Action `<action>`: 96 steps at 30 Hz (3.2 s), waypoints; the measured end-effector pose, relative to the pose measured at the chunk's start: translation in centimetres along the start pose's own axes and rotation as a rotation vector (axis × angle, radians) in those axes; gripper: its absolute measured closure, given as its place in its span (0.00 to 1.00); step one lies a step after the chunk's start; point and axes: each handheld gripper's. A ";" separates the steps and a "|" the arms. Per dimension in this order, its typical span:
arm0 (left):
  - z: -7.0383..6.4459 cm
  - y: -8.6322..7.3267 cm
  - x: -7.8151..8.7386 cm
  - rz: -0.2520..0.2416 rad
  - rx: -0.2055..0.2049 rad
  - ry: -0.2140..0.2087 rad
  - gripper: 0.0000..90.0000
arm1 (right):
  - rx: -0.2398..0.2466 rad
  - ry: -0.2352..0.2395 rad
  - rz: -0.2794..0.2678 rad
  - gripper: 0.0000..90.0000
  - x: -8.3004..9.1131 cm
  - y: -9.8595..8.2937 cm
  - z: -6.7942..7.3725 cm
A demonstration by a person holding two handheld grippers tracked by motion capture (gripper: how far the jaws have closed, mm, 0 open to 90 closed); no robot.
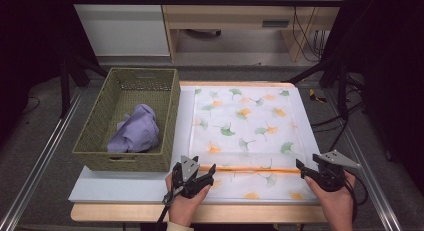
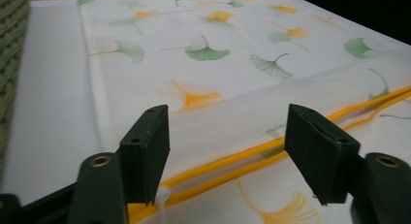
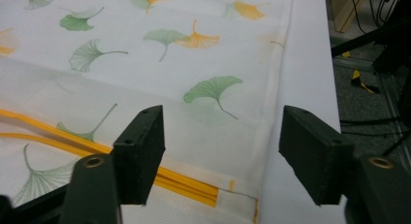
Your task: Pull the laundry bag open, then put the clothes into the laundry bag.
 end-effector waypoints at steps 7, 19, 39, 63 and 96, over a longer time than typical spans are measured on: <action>0.4 2.7 -1.0 0.017 -0.010 -0.142 0.24 | 0.054 0.004 -0.038 0.21 0.1 0.6 1.5; 0.5 1.6 0.9 0.038 -0.137 -0.254 0.07 | 0.273 0.019 -0.139 0.29 1.2 2.8 6.1; 1.2 0.1 2.8 0.103 -0.218 -0.201 0.07 | 0.387 0.208 -0.022 0.27 -3.6 5.8 11.9; 1.8 0.0 3.0 0.108 -0.147 -0.197 0.09 | 0.499 0.356 0.100 0.50 -6.2 2.8 13.2; 1.2 -0.1 3.0 0.134 -0.143 -0.189 0.08 | 0.339 0.321 0.041 0.98 -6.2 5.1 12.0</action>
Point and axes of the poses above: each handheld gripper's, and its own axes: x roughly backward along the jaws, y roughly out of its top, z roughly to its left, and after that the axes turned 9 degrees about -y, right-handed
